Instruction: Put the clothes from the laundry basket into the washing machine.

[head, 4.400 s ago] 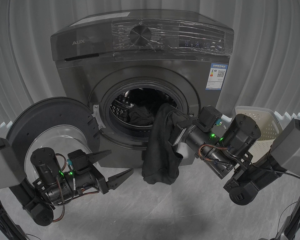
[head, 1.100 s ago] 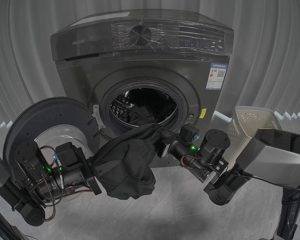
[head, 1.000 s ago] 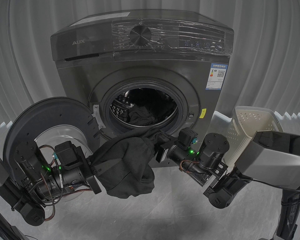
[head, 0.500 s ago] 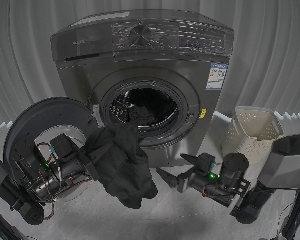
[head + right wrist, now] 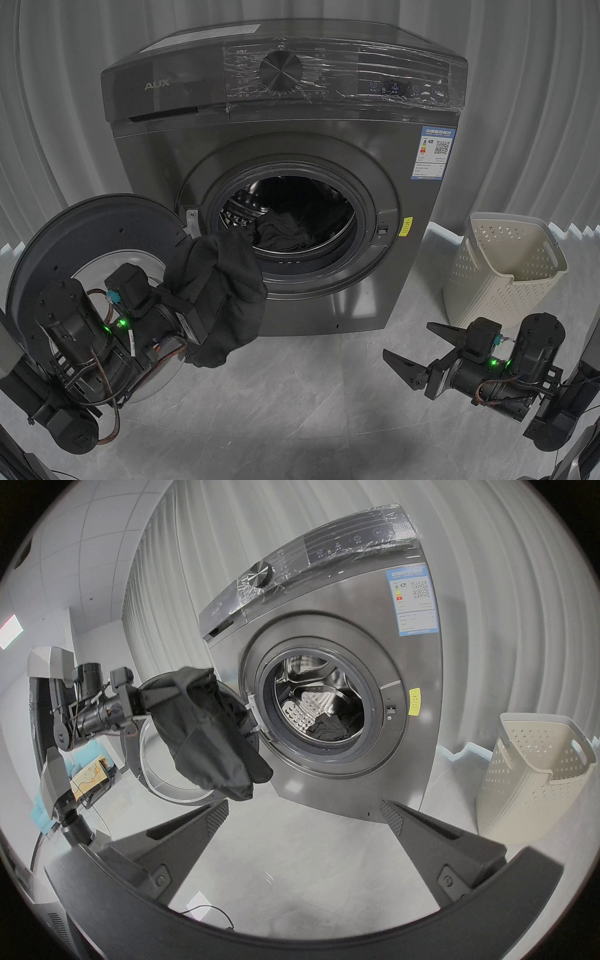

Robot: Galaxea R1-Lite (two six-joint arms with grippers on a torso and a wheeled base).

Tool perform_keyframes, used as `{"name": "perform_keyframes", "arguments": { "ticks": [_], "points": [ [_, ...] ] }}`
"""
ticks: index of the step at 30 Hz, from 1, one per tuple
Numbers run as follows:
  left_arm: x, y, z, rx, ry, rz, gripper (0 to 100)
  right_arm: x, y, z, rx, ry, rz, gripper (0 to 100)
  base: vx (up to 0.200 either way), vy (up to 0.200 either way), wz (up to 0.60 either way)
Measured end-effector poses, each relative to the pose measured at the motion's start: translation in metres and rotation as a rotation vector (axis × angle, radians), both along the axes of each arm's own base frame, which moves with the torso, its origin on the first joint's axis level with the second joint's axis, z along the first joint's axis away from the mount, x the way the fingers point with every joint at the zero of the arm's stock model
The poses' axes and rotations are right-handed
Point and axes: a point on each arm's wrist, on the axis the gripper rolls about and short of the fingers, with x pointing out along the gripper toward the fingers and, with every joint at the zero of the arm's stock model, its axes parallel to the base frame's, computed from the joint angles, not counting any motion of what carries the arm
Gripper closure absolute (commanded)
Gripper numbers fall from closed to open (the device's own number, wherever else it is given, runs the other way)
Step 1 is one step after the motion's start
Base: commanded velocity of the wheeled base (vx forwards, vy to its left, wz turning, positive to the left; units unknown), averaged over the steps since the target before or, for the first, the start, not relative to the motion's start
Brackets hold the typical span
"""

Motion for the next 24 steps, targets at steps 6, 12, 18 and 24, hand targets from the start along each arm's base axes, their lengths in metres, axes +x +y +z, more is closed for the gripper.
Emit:
{"name": "perform_keyframes", "arguments": {
  "ticks": [6,12,18,24],
  "points": [
    [0.005,-0.005,-0.017,0.013,0.074,-0.008,100,-0.002,-0.002,0.004,0.010,-0.008,-0.003,0,0.000,0.000,0.00],
    [0.012,-0.013,-0.029,0.000,0.124,-0.021,100,-0.002,-0.002,0.005,0.015,-0.013,-0.002,0,0.200,0.000,0.00],
    [0.011,-0.019,-0.034,0.015,0.139,-0.021,100,-0.003,-0.002,0.005,0.018,-0.013,0.002,0,0.000,0.000,0.00],
    [0.007,-0.026,-0.037,0.027,0.144,-0.027,100,-0.003,-0.001,0.005,0.017,-0.012,0.004,0,0.100,0.000,0.00]
  ]
}}
